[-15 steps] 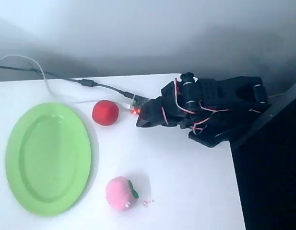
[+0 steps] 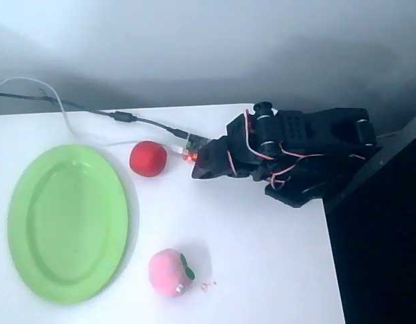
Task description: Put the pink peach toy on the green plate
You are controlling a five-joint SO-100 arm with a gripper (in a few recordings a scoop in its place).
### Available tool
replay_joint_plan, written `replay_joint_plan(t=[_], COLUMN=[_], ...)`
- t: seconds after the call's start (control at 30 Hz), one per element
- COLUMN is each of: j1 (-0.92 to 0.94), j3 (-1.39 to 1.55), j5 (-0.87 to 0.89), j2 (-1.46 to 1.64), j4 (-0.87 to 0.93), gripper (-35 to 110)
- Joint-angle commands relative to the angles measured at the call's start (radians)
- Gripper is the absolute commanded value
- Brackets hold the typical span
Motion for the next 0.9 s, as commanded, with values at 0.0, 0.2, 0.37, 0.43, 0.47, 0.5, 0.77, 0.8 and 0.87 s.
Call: replay_joint_plan(t=[0.0, 0.2, 0.37, 0.43, 0.47, 0.5, 0.77, 0.8, 0.87], j1=[-0.029, -0.110, -0.255, -0.308, -0.341, -0.393, -0.621, -0.641, -0.675], j3=[0.017, -0.351, -0.752, -0.894, -0.960, -1.020, -1.410, -1.459, -1.526], j5=[0.052, 0.071, 0.106, 0.130, 0.150, 0.175, 0.325, 0.337, 0.365], j2=[0.017, -0.233, -0.663, -0.807, -0.881, -0.942, -1.451, -1.500, -1.577], j4=[-0.066, -0.178, -0.173, -0.172, -0.172, -0.172, -0.253, -0.253, -0.255], gripper=[0, 0, 18, 26, 32, 38, 42, 42, 41])
